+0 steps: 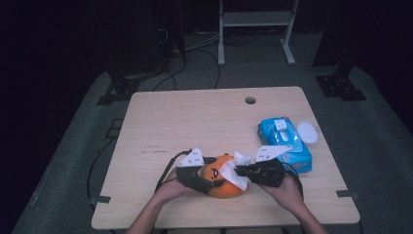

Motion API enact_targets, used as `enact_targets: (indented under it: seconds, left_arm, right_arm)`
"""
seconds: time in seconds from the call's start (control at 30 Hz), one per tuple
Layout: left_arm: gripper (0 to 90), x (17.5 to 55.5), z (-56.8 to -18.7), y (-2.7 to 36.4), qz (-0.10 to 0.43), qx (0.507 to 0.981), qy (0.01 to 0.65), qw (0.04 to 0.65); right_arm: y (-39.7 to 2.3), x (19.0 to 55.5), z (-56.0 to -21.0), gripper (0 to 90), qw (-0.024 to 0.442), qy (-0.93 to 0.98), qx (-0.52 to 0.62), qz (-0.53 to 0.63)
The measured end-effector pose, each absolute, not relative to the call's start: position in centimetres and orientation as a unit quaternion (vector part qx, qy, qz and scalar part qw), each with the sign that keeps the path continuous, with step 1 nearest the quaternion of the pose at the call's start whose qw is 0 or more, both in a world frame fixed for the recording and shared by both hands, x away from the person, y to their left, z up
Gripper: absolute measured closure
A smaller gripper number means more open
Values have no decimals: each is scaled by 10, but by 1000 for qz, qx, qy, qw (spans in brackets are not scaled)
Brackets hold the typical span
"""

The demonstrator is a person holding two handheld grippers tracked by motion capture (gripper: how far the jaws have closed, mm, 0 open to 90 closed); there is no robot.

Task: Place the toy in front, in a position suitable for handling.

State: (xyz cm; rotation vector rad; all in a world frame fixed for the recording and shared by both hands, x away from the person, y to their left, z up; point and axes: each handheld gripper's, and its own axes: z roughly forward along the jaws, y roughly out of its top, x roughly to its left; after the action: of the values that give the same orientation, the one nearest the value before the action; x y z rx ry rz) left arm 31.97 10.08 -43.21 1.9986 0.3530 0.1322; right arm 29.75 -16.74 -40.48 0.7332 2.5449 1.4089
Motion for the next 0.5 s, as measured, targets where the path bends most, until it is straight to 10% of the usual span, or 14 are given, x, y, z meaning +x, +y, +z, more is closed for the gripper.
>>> enact_targets:
  seconds: [0.5]
  left_arm:
    - [278,318,-423,103,54,833,148,530]
  right_arm:
    - [-160,290,-409,847,98,856,217,459]
